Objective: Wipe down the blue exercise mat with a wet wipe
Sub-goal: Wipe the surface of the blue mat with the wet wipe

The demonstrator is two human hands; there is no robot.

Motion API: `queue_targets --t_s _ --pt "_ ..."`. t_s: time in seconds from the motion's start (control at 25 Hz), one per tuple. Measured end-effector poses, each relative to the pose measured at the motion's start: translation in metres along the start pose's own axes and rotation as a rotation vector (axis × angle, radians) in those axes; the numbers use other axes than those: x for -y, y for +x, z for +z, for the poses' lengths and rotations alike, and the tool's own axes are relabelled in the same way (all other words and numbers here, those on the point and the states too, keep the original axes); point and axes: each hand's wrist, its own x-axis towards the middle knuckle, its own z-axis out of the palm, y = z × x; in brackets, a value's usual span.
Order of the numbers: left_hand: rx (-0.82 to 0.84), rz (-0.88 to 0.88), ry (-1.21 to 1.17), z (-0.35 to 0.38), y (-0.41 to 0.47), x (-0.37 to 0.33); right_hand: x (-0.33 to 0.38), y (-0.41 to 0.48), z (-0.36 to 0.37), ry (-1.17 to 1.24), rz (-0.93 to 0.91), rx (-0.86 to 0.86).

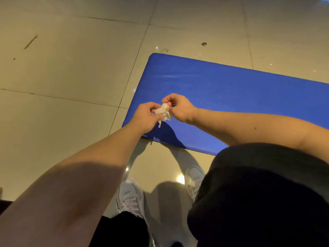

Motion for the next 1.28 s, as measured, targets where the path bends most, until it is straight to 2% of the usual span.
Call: queue_targets --t_s 0.12,0.36,0.44,0.6,0.76,0.88,1.04,1.08,1.28 --pt "-0.068 0.018 0.018 -0.017 -0.019 -0.02 0.031 -0.014 -0.018 -0.105 -0.06 -0.025" --pt "-0.106 0.085 0.042 -0.025 -0.043 -0.055 0.07 -0.041 -0.045 -0.286 0.04 -0.056" --pt "-0.117 0.095 0.069 -0.022 -0.043 -0.059 0.072 -0.041 -0.048 -0.156 0.081 0.005" --pt "-0.088 0.077 0.113 -0.009 -0.029 -0.057 0.056 -0.03 -0.043 0.333 0.254 -0.013" --pt "-0.007 0.007 0.061 0.014 -0.003 -0.028 0.011 0.004 -0.018 0.448 0.383 0.011" --pt "0.022 -0.069 0.007 0.029 0.018 0.013 -0.026 0.034 -0.003 0.303 0.392 0.019" --pt "0.005 -0.155 0.242 0.035 0.057 0.084 -0.071 0.072 0.007 -0.409 0.135 0.23" --pt "-0.003 -0.176 0.331 0.034 0.067 0.098 -0.08 0.078 0.011 -0.516 0.082 0.266" --pt "0.016 -0.195 0.765 0.023 0.095 0.132 -0.122 0.078 0.041 -0.598 -0.086 0.24"
